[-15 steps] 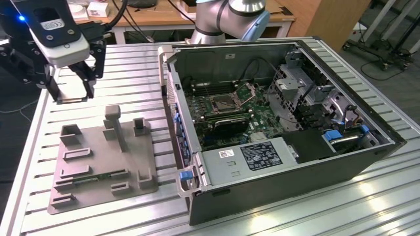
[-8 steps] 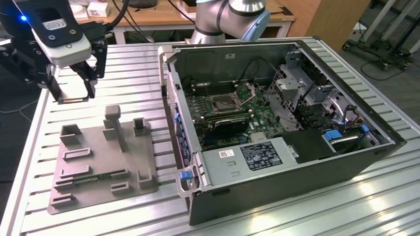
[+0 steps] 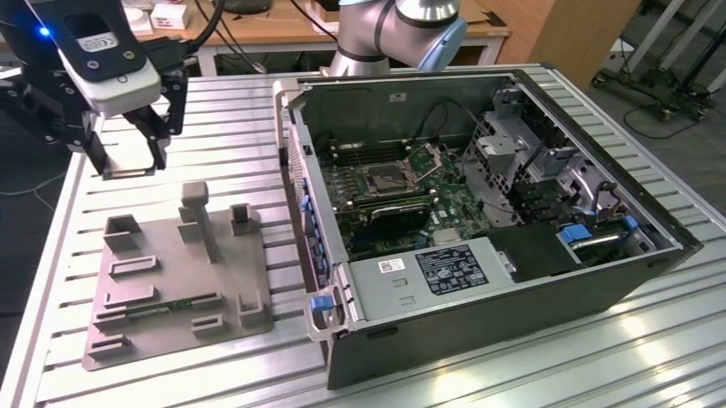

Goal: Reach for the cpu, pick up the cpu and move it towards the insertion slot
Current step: 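Pick up the cpu and move it towards the insertion slot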

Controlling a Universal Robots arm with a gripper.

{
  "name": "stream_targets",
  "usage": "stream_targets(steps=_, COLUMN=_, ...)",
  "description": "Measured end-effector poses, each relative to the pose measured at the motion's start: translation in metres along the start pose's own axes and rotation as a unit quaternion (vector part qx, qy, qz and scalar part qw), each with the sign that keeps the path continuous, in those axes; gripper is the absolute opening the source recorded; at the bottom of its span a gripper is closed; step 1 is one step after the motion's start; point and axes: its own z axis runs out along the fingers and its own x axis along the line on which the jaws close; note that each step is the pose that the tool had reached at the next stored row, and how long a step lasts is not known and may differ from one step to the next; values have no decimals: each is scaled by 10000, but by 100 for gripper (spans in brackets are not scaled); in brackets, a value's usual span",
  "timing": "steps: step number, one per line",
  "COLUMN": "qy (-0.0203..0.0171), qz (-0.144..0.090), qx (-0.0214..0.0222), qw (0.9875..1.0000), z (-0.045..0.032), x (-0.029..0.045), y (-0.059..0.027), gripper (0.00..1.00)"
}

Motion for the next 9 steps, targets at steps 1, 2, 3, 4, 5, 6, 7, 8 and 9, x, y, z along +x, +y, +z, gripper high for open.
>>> stream_targets(steps=1, qy=0, qz=0, qx=0, qw=10000, z=0, x=-2, y=0, gripper=55)
stream_targets(steps=2, qy=0, qz=0, qx=0, qw=10000, z=0, x=-5, y=0, gripper=55)
stream_targets(steps=3, qy=0, qz=0, qx=0, qw=10000, z=0, x=-7, y=0, gripper=55)
stream_targets(steps=4, qy=0, qz=0, qx=0, qw=10000, z=0, x=-9, y=0, gripper=55)
stream_targets(steps=5, qy=0, qz=0, qx=0, qw=10000, z=0, x=-12, y=0, gripper=55)
stream_targets(steps=6, qy=0, qz=0, qx=0, qw=10000, z=0, x=-15, y=0, gripper=55)
stream_targets(steps=7, qy=0, qz=0, qx=0, qw=10000, z=0, x=-17, y=1, gripper=55)
stream_targets(steps=8, qy=0, qz=0, qx=0, qw=10000, z=0, x=-20, y=1, gripper=55)
stream_targets(steps=9, qy=-1, qz=0, qx=-1, qw=10000, z=1, x=-23, y=1, gripper=55)
